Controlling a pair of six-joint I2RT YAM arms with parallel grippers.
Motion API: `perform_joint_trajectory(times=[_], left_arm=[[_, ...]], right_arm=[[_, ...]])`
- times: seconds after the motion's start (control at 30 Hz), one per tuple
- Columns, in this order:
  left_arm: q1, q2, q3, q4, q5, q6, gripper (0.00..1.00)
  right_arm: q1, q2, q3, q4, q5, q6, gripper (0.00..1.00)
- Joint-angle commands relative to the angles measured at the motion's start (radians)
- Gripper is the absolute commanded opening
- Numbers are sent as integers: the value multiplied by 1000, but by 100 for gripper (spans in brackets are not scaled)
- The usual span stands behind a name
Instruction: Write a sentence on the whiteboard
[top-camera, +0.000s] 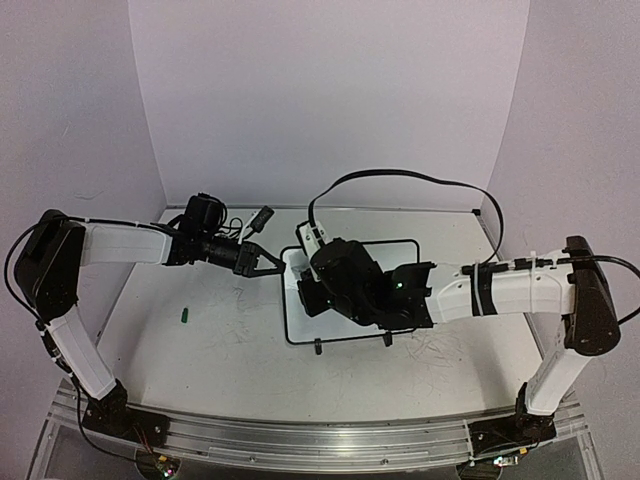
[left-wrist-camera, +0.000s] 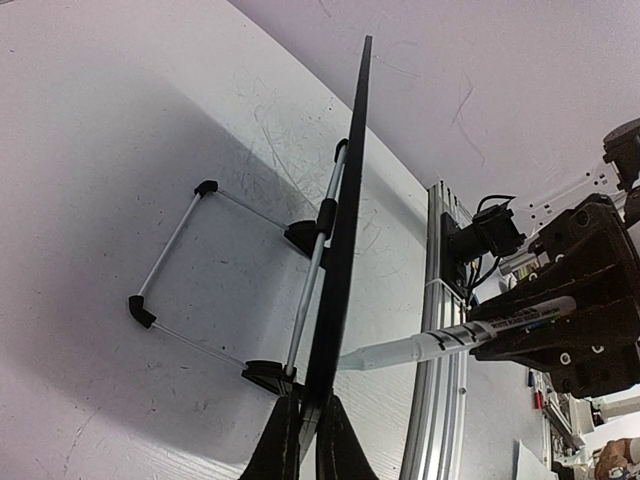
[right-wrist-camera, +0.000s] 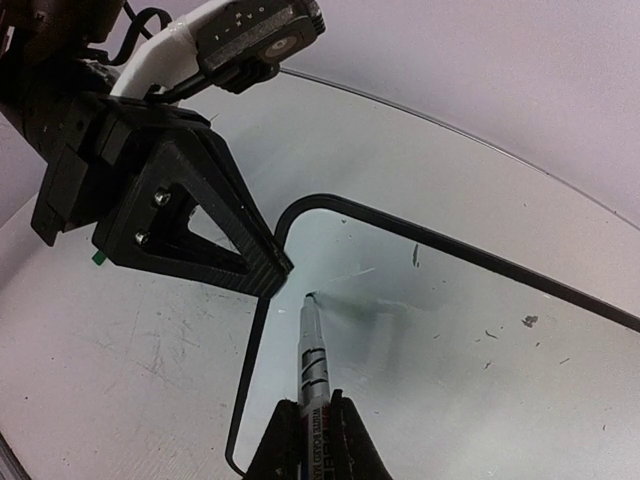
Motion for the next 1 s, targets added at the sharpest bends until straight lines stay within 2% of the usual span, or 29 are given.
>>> perform_joint_trajectory(times=[0.0, 0.97], left_arm=[[-4, -59, -7, 6, 27, -17, 0], [-4, -61, -6, 6, 25, -15, 0]], right_arm=[[-2, 16, 31, -28, 24, 21, 0], [5, 8, -31, -49, -59, 103, 0]])
